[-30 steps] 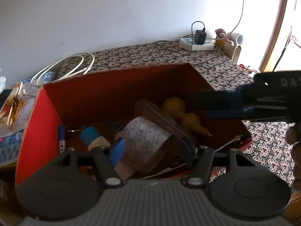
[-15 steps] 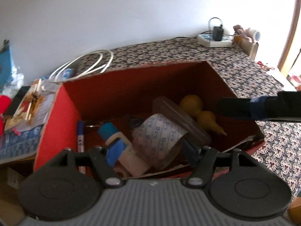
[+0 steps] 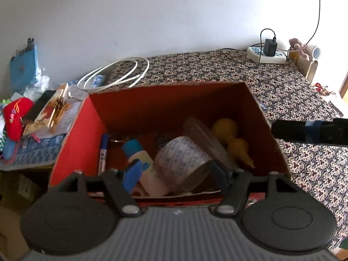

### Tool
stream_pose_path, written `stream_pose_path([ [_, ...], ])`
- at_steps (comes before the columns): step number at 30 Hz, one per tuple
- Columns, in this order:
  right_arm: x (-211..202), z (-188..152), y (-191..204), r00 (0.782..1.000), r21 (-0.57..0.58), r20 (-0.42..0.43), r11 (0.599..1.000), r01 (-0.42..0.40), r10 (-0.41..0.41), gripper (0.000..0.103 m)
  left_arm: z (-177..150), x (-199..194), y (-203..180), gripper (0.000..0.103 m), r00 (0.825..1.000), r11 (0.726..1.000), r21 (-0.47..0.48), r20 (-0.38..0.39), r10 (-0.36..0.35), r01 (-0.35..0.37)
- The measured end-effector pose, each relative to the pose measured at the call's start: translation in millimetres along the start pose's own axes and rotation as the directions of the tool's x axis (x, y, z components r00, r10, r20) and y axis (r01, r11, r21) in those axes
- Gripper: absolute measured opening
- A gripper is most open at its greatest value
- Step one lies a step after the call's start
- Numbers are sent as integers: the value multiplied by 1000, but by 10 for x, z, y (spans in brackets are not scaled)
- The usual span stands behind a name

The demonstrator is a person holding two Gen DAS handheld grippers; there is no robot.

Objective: Organize rigid objects
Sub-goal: 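Withdraw the right gripper up out of the red box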

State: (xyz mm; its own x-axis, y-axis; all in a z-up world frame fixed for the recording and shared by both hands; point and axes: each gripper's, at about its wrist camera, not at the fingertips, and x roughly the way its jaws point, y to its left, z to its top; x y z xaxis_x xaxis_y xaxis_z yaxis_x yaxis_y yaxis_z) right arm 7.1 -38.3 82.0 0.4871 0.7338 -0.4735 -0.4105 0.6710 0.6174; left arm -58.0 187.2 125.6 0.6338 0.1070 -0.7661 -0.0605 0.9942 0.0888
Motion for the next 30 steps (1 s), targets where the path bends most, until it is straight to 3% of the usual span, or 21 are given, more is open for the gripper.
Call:
stream_pose_path([
  [14, -288, 103, -481, 998, -59, -20, 996, 60, -61, 25, 230, -48, -605, 70, 1000, 1000, -4, 8, 13, -13],
  [21, -429, 157, -782, 996, -22, -21, 996, 81, -82, 25, 383, -73, -993, 70, 999, 1000, 28, 32, -2, 1],
  [30, -627, 166, -1117, 992, 22, -19, 992, 122, -121, 25, 393, 52, -1500, 70, 999, 996, 78, 9, -33, 32],
])
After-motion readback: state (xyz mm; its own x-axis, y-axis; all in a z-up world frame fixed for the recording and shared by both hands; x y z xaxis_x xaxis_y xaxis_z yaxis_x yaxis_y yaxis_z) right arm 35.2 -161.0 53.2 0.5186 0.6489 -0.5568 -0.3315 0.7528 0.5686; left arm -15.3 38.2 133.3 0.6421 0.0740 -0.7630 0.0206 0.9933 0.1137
